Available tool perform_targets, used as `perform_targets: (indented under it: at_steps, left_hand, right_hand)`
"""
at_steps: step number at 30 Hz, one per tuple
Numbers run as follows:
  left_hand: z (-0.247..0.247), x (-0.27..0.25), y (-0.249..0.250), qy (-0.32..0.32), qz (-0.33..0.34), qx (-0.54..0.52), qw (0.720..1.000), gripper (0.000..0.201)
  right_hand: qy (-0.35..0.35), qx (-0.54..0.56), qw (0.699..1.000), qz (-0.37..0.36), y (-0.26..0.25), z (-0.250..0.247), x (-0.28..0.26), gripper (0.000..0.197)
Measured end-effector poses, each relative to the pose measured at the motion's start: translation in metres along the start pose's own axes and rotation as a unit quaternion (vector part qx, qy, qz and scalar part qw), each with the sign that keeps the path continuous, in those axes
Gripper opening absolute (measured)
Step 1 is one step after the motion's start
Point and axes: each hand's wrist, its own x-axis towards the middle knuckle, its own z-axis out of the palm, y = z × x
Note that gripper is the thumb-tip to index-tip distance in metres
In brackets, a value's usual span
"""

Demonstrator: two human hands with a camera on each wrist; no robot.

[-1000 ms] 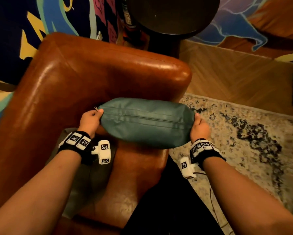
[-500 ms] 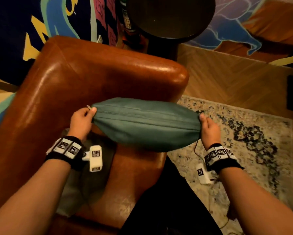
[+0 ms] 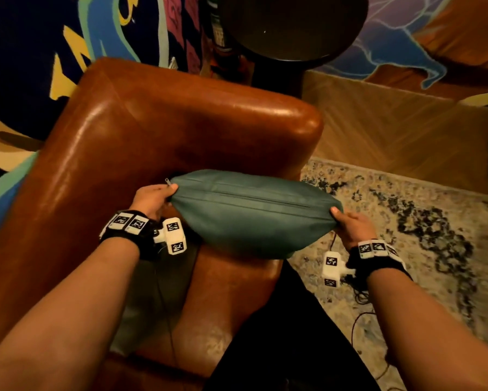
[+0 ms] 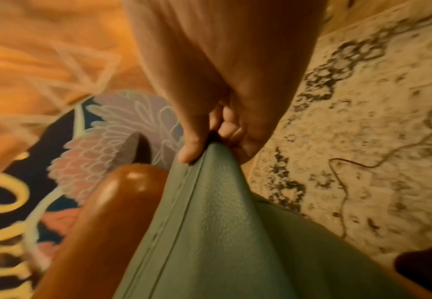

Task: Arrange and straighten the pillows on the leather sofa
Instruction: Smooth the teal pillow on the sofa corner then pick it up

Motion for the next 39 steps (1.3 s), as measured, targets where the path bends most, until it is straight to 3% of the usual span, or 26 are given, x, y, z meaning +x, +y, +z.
perform_targets:
  at_steps: [2, 6, 9, 12, 14, 16, 18, 19, 21, 23, 25, 27, 29, 31, 33, 34, 37, 39]
  left_hand:
    - [-0.001, 0.002, 0.001, 0.0, -0.003, -0.012, 1.0, 0.014]
    - [-0.009, 0.008, -0.001, -0.032, -0.03, 0.026, 0.999, 0.011]
    - [-0.006, 0.016, 0.005, -0.014, -0.039, 0.059, 0.997, 0.014]
    - [0.0, 0.02, 0.024, 0.075, 0.077, 0.194, 0.975, 0.006]
    - [0.005, 0.001, 0.051, 0.097, 0.199, 0.334, 0.916, 0.016]
    - [0.025, -0.039, 0.079, -0.068, 0.258, 0.33, 0.906, 0.021]
    - [0.049, -0.083, 0.098, -0.279, 0.201, 0.252, 0.905, 0.035]
    - [0.058, -0.101, 0.105, -0.338, 0.171, 0.215, 0.9, 0.048]
    - [0.067, -0.114, 0.11, -0.368, 0.154, 0.176, 0.9, 0.064]
    - [0.065, -0.105, 0.108, -0.322, 0.188, 0.191, 0.908, 0.057]
    - [0.054, -0.076, 0.095, -0.219, 0.228, 0.238, 0.918, 0.053]
    - [0.043, -0.044, 0.069, -0.119, 0.207, 0.28, 0.93, 0.05]
    - [0.035, -0.022, 0.036, -0.084, 0.169, 0.314, 0.93, 0.042]
    - [0.031, -0.013, 0.011, -0.038, 0.139, 0.33, 0.933, 0.038]
    - [0.026, -0.011, -0.004, 0.019, 0.119, 0.303, 0.945, 0.043]
    - [0.026, -0.011, -0.009, 0.035, 0.113, 0.286, 0.951, 0.047]
    - [0.035, -0.018, -0.01, 0.043, 0.122, 0.273, 0.953, 0.046]
    - [0.044, -0.024, -0.001, 0.048, 0.143, 0.278, 0.949, 0.041]
  right_hand:
    - [0.005, -0.007, 1.0, -0.018, -0.003, -0.002, 0.0, 0.001]
    - [0.017, -0.019, 0.999, 0.025, -0.003, -0.009, 0.007, 0.026]
    - [0.037, -0.016, 0.997, 0.066, -0.013, -0.002, 0.011, 0.036]
    - [0.047, 0.001, 0.996, 0.073, -0.045, 0.02, 0.0, 0.02]
    - [0.011, -0.029, 0.999, 0.039, -0.069, 0.044, -0.018, 0.016]
    - [-0.045, -0.053, 0.997, -0.014, -0.088, 0.08, -0.045, 0.014]
    - [-0.081, -0.078, 0.989, -0.092, -0.096, 0.127, -0.075, 0.017]
    - [-0.089, -0.091, 0.982, -0.139, -0.096, 0.153, -0.089, 0.019]
    - [-0.095, -0.103, 0.967, -0.21, -0.086, 0.199, -0.113, 0.022]
    - [-0.118, -0.12, 0.958, -0.231, -0.066, 0.233, -0.125, 0.019]
    - [-0.209, -0.136, 0.953, -0.173, -0.044, 0.248, -0.126, 0.026]
    - [-0.302, -0.154, 0.935, -0.102, -0.026, 0.244, -0.111, 0.038]
    - [-0.256, -0.263, 0.922, -0.125, -0.021, 0.226, -0.088, 0.038]
    - [-0.067, -0.426, 0.878, -0.207, -0.024, 0.189, -0.056, 0.037]
    - [0.099, -0.531, 0.813, -0.216, -0.03, 0.144, -0.029, 0.038]
    - [0.128, -0.571, 0.784, -0.207, -0.031, 0.125, -0.02, 0.039]
    - [0.095, -0.696, 0.68, -0.208, -0.018, 0.097, -0.009, 0.041]
    - [0.106, -0.726, 0.643, -0.218, -0.015, 0.089, -0.003, 0.038]
